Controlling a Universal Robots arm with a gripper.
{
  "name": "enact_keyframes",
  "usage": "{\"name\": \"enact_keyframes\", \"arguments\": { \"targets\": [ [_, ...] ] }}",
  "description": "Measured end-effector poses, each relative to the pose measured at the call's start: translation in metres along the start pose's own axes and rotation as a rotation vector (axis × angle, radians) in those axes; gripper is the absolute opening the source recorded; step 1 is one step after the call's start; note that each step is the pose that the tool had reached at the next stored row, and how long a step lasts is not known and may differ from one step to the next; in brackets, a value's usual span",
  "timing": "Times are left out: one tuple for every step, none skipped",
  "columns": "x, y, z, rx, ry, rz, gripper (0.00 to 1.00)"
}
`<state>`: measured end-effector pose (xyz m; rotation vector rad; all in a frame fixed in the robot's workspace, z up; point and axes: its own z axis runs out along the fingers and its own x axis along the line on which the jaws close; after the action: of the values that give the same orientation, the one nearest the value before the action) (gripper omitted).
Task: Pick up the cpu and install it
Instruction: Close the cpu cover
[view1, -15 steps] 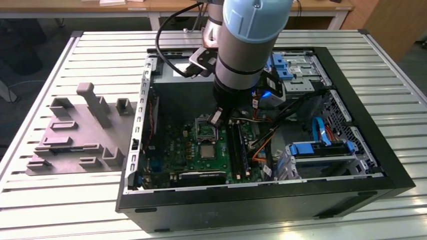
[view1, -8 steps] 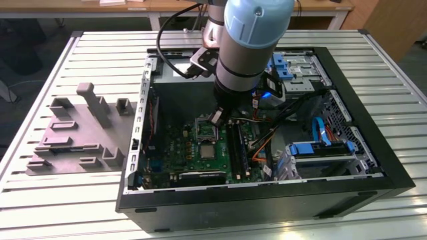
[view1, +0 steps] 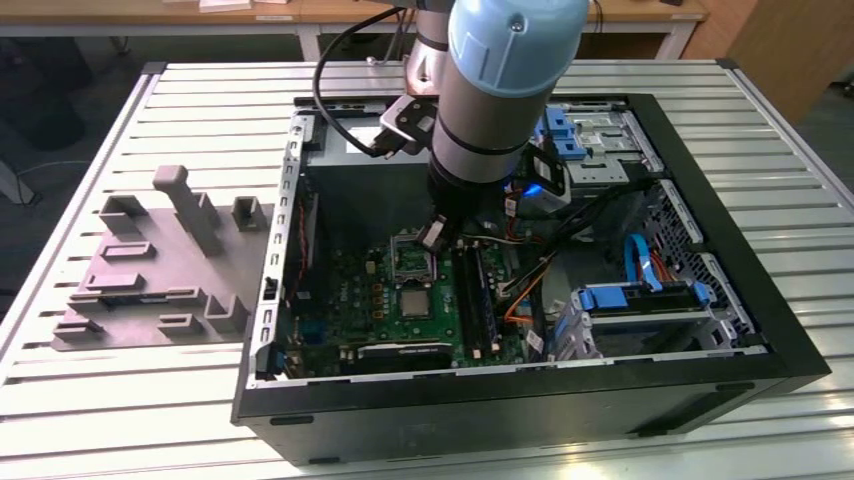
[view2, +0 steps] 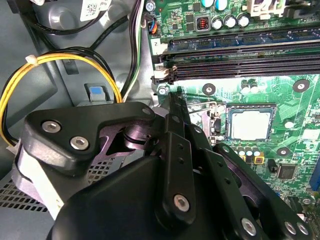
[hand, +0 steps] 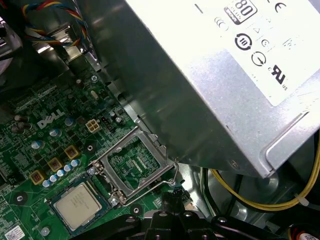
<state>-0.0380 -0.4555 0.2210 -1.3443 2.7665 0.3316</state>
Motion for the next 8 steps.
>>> {"name": "enact_keyframes", "arguments": {
  "targets": [
    [0.0, 0.0, 0.0, 0.0, 0.0, 0.0, 0.11],
    [0.0, 0.0, 0.0, 0.0, 0.0, 0.0, 0.11],
    [0.0, 0.0, 0.0, 0.0, 0.0001, 0.0, 0.11],
    [0.0, 0.0, 0.0, 0.0001, 0.0001, 0.0, 0.11],
    [0.0, 0.0, 0.0001, -0.0001, -0.0001, 0.0, 0.11],
    [0.0001, -0.0001, 0.0004, -0.0024, -0.0031, 0.0, 0.11],
    [0.0001, -0.0002, 0.0006, -0.0083, -0.0105, -0.001, 0.11],
    [0.0001, -0.0002, 0.0009, -0.0146, -0.0183, -0.001, 0.11]
  ]
}}
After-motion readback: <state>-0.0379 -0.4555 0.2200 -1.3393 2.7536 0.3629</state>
